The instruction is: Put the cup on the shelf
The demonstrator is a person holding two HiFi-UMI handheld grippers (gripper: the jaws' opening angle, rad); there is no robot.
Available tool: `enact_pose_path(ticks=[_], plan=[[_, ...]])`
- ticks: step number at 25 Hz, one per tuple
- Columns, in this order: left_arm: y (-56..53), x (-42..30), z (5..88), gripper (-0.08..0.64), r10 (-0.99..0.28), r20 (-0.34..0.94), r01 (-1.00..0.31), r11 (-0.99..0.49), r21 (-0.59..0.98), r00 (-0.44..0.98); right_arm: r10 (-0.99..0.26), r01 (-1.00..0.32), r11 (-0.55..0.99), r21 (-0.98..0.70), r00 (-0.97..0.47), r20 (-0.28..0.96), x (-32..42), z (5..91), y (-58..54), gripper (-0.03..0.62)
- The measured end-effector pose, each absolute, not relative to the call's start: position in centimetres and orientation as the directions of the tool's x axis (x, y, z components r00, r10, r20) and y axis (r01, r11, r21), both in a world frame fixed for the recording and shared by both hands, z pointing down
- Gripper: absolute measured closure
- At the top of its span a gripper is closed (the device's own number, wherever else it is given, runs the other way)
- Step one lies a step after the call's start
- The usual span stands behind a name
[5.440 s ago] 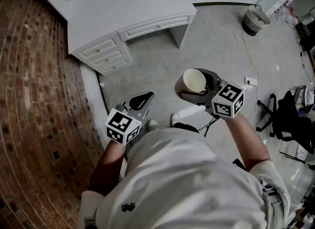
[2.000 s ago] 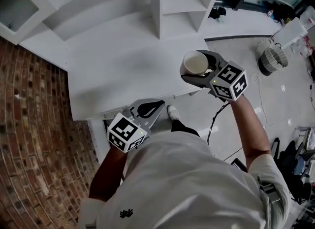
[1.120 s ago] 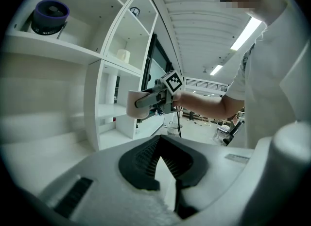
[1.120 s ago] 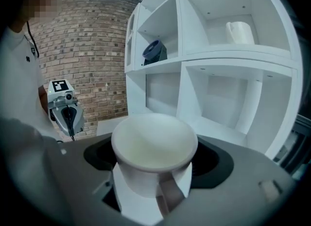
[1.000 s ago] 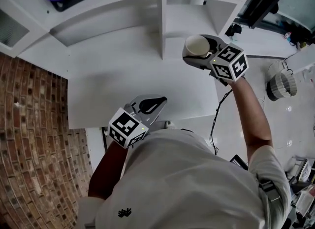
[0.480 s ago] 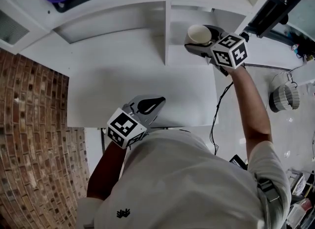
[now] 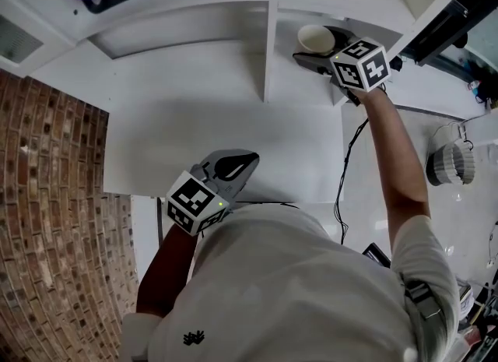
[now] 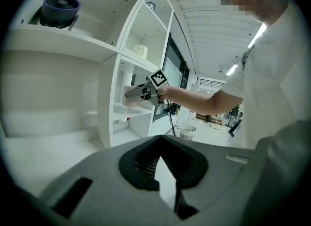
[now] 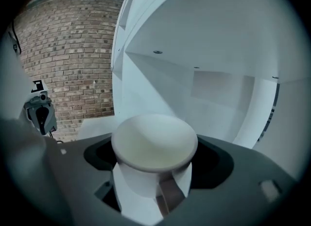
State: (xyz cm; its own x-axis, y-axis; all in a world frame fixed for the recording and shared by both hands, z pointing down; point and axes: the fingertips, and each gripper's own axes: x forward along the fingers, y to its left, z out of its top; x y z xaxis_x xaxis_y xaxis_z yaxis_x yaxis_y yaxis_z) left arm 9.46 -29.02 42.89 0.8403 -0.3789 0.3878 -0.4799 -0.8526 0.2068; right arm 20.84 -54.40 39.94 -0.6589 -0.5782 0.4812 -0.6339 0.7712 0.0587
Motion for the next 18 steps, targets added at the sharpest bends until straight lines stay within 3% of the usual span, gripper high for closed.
enact_pose_path(ticks=[18], plan=[[-29.8,8.1,44.0,0.554,-0.437,0.419,-0.556,-0.802,0.219,0.796,-0.597,-0.672,0.739,0.039,-0.628,0.499,21.3,42.9,-59.9,0.149]])
